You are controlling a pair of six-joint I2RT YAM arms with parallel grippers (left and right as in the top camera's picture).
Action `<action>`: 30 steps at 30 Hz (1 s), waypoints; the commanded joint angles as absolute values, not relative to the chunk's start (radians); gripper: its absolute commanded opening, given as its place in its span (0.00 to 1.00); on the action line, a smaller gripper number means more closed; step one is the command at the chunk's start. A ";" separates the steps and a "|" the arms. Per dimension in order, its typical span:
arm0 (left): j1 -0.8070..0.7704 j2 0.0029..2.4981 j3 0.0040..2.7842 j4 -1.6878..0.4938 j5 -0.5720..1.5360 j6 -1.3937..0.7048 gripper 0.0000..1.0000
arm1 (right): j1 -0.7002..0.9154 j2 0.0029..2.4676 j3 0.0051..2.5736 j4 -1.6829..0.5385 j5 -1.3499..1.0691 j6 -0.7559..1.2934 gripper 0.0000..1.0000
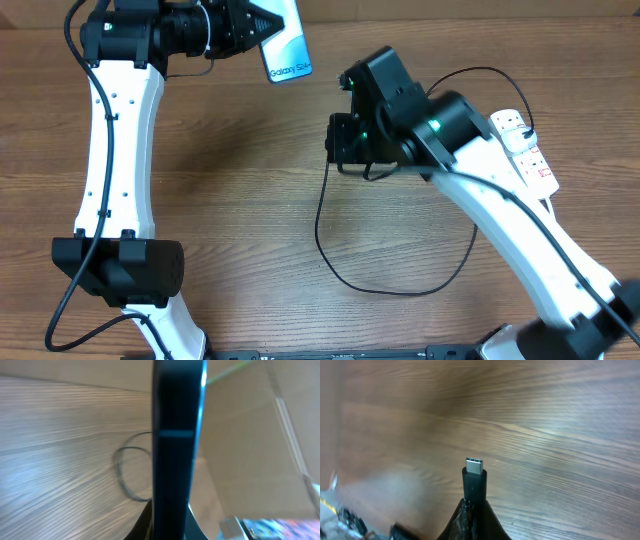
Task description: Plug charger to phone and switch on socket
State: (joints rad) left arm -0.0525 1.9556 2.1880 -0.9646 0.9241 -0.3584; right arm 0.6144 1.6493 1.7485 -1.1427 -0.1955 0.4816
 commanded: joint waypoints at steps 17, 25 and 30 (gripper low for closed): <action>-0.118 1.958 2.194 -1.086 1.153 -0.088 0.04 | 0.727 1.566 1.763 -1.119 -0.046 0.388 0.04; -0.138 1.958 2.194 -1.113 1.153 -0.039 0.04 | 0.727 1.566 1.763 -1.119 -0.045 0.388 0.04; -0.138 1.958 2.194 -1.144 1.153 -0.021 0.04 | 0.725 1.566 1.767 -1.104 -0.033 0.388 0.04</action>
